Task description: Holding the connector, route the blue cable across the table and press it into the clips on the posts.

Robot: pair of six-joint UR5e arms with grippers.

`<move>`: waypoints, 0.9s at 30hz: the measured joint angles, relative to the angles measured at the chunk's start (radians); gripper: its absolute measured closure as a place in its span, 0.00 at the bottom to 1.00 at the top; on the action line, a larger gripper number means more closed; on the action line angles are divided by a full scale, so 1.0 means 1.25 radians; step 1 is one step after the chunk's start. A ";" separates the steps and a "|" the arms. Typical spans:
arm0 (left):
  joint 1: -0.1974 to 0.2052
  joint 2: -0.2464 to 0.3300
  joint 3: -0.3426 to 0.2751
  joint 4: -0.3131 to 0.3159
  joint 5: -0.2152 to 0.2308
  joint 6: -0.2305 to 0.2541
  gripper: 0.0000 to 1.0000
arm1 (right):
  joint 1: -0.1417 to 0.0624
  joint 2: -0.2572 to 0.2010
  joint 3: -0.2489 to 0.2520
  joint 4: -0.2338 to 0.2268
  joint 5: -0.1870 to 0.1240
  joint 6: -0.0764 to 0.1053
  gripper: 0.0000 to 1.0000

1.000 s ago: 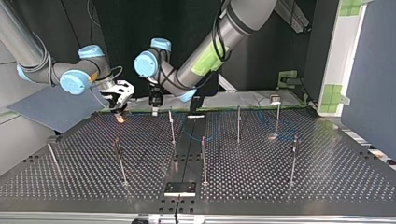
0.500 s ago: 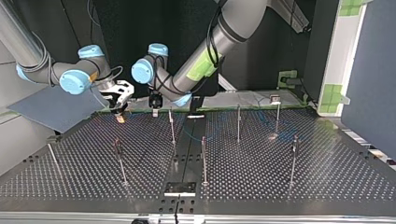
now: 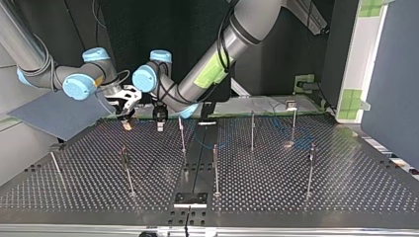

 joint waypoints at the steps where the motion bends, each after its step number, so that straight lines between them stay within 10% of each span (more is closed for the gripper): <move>1: 0.000 0.000 -0.002 0.001 -0.001 0.003 0.47 | 0.000 0.000 -0.001 0.000 0.000 -0.001 1.00; 6: -0.001 0.000 -0.009 0.009 0.001 0.008 1.00 | 0.000 -0.007 -0.006 0.002 -0.002 -0.001 1.00; 27: -0.006 0.025 0.015 -0.036 -0.003 -0.010 1.00 | -0.003 -0.095 -0.033 0.043 -0.010 0.001 1.00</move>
